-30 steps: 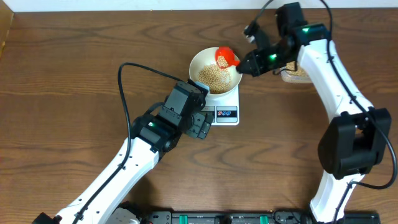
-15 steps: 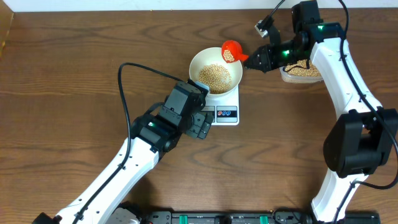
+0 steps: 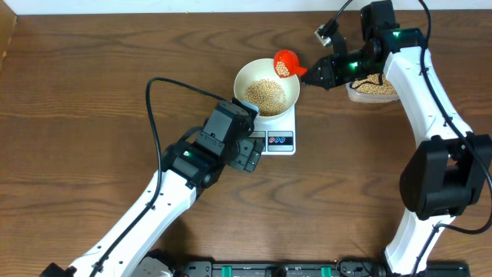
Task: Scoop item into bowl and weigh 50g on scale
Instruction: 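Carry the red scoop with the right gripper over to the soybean tub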
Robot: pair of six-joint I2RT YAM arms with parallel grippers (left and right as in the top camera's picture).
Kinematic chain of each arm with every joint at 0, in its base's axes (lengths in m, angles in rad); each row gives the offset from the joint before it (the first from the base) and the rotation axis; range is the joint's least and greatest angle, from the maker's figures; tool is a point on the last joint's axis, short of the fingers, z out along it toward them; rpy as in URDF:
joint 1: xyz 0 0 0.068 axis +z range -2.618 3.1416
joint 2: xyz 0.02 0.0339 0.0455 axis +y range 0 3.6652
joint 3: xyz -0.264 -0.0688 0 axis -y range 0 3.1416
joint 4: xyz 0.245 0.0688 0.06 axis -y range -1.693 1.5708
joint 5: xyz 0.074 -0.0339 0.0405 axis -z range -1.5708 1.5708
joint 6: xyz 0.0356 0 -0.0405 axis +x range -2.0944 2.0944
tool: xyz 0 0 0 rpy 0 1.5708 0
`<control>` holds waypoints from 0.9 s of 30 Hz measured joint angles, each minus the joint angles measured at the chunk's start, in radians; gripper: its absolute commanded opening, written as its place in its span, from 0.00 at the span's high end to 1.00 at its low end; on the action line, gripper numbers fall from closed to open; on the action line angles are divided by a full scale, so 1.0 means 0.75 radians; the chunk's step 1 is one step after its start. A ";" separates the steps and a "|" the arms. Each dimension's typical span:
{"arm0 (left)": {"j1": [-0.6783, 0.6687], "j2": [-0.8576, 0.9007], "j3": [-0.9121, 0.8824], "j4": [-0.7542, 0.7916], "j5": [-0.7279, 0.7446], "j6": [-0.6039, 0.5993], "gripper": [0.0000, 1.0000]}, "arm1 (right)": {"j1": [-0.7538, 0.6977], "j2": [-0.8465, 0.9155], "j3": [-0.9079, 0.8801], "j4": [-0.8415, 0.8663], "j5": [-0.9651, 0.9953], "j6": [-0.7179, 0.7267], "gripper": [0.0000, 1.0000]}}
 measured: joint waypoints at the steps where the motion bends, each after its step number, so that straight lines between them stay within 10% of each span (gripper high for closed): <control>1: 0.000 0.000 0.000 0.000 0.000 0.000 0.08 | 0.002 0.000 0.000 -0.001 0.001 0.000 0.99; 17: 0.000 0.000 0.000 0.000 0.000 0.000 0.08 | 0.005 0.000 0.000 -0.005 -0.050 0.000 0.99; 27: 0.000 0.000 0.000 0.000 0.002 0.000 0.08 | -0.338 -0.037 0.001 -0.283 -0.173 -0.121 0.99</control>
